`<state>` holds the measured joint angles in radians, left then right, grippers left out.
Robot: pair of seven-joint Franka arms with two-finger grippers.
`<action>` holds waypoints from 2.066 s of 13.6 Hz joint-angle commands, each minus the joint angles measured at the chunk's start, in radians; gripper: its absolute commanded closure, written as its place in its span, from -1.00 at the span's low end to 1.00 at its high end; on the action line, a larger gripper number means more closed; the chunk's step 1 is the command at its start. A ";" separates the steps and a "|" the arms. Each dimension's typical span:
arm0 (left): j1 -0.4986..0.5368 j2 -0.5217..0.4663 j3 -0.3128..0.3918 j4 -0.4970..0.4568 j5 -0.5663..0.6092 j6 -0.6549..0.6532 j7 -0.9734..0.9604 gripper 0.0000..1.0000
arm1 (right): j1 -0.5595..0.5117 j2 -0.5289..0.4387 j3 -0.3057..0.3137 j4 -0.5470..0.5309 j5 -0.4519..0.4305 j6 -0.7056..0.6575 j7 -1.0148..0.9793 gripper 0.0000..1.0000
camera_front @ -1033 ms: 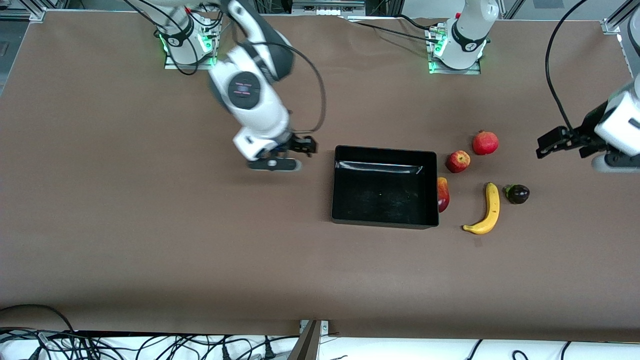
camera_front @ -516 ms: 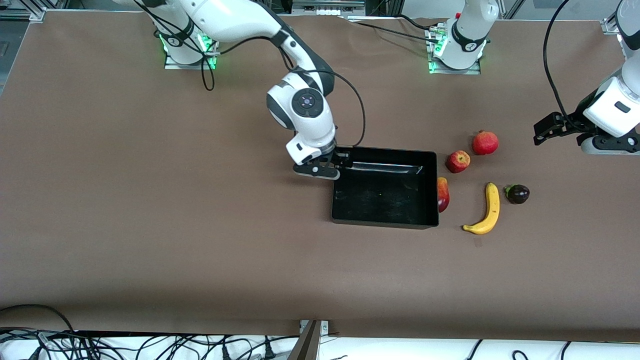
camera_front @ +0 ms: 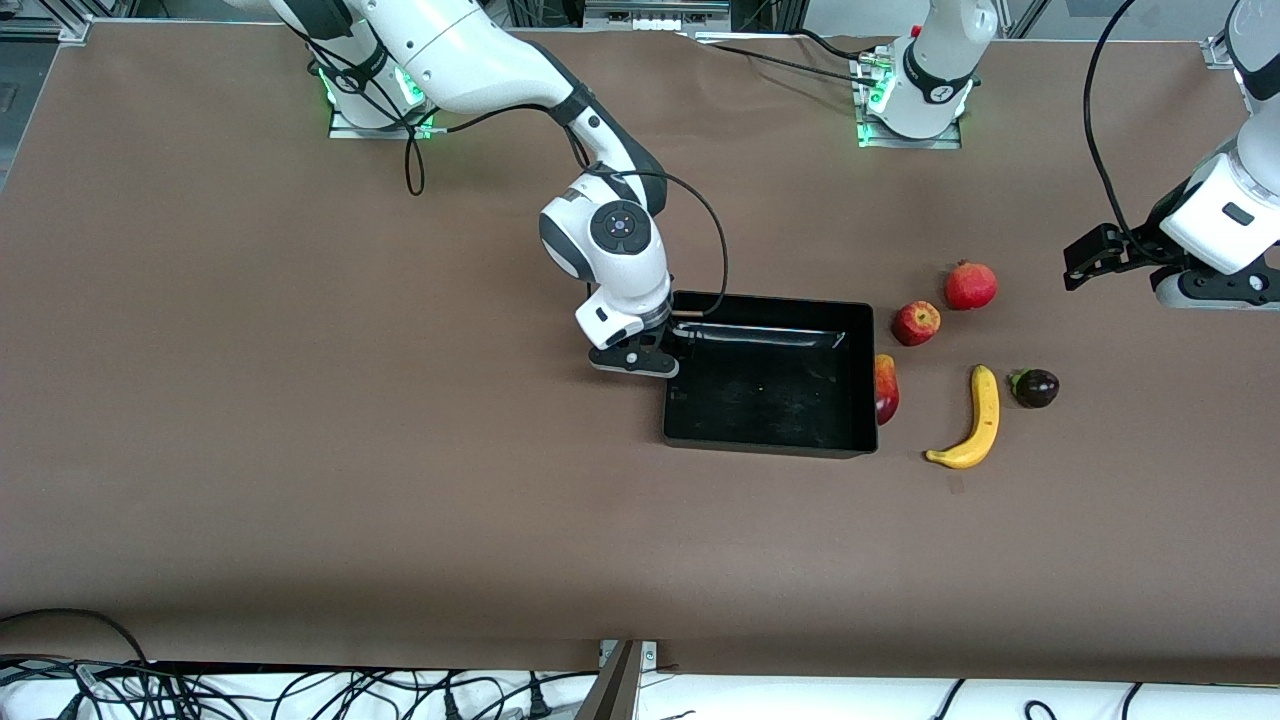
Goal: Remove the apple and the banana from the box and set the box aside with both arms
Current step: 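Close the right gripper on the rim of the black tray, then drag the empty tray across the table toward the right arm's base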
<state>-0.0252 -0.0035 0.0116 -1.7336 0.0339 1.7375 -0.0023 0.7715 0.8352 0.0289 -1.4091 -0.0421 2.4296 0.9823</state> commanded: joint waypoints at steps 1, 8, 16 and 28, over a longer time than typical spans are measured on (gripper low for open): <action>-0.009 -0.018 0.002 -0.017 0.023 0.005 0.016 -1.00 | 0.002 0.012 -0.006 0.025 -0.016 -0.006 -0.019 0.79; -0.012 -0.018 0.001 -0.017 0.023 0.004 0.016 -1.00 | -0.047 -0.057 -0.020 0.016 -0.012 -0.082 -0.161 1.00; -0.013 -0.018 0.001 -0.015 0.023 0.002 0.016 -1.00 | -0.354 -0.281 -0.021 -0.143 0.103 -0.307 -0.710 1.00; -0.013 -0.020 0.001 -0.015 0.023 -0.006 0.016 -1.00 | -0.739 -0.439 -0.118 -0.559 0.105 -0.118 -1.257 1.00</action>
<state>-0.0331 -0.0035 0.0115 -1.7341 0.0343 1.7363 -0.0023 0.0312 0.4529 -0.0746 -1.8665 0.0405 2.2480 -0.2524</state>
